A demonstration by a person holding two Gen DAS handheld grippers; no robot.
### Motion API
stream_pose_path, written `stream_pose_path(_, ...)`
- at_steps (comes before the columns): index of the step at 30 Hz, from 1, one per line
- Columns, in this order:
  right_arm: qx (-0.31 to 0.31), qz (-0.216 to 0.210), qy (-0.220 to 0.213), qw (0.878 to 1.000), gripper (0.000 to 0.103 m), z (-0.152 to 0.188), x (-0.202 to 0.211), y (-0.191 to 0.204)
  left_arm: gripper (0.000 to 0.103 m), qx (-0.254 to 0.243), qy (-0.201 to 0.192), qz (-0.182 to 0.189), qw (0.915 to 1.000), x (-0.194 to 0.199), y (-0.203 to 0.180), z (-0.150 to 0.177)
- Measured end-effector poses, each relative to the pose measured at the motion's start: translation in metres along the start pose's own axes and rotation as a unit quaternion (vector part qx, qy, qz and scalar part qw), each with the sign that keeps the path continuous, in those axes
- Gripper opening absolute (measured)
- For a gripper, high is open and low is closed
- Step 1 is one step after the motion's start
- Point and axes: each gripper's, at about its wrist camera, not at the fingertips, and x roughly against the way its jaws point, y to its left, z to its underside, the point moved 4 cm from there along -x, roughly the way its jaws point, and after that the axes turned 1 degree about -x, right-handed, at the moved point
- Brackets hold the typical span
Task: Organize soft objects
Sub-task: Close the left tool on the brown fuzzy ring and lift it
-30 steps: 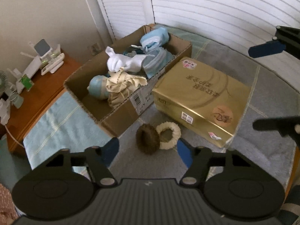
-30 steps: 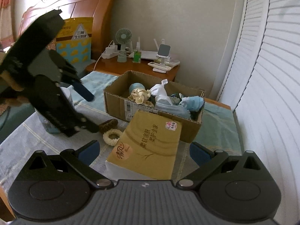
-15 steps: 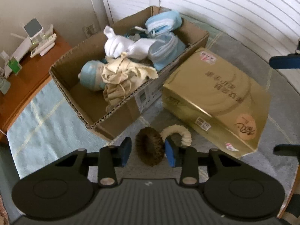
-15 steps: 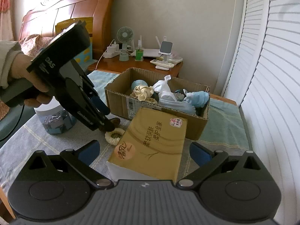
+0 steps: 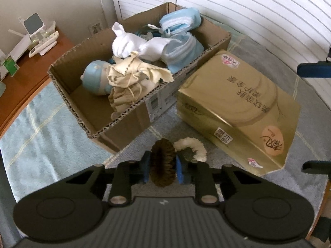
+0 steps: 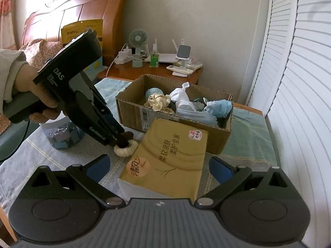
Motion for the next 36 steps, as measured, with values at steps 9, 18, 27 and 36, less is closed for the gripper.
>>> stream_pose_path(9, 0.002, 0.0, -0.003, 1.0, 0.103, -0.001, 0.002, 0.002, 0.012, -0.004, -0.003, -0.018, 0.9998, 0.016, 0.003, 0.005)
stream_pose_path(18, 0.006, -0.001, -0.004, 1.0, 0.103, -0.002, 0.003, 0.004, 0.014, -0.01, 0.004, -0.036, 0.9993, 0.008, 0.005, 0.008)
stream_pose_path(27, 0.008, -0.002, -0.005, 1.0, 0.103, -0.002, 0.002, 0.004, 0.012, -0.003, -0.003, -0.037, 0.9993, 0.012, 0.009, 0.008)
stream_pose_path(36, 0.062, -0.021, 0.006, 0.998, 0.103, -0.009, -0.013, 0.022, 0.012, 0.009, -0.039, -0.036, 0.9985, 0.047, 0.004, 0.013)
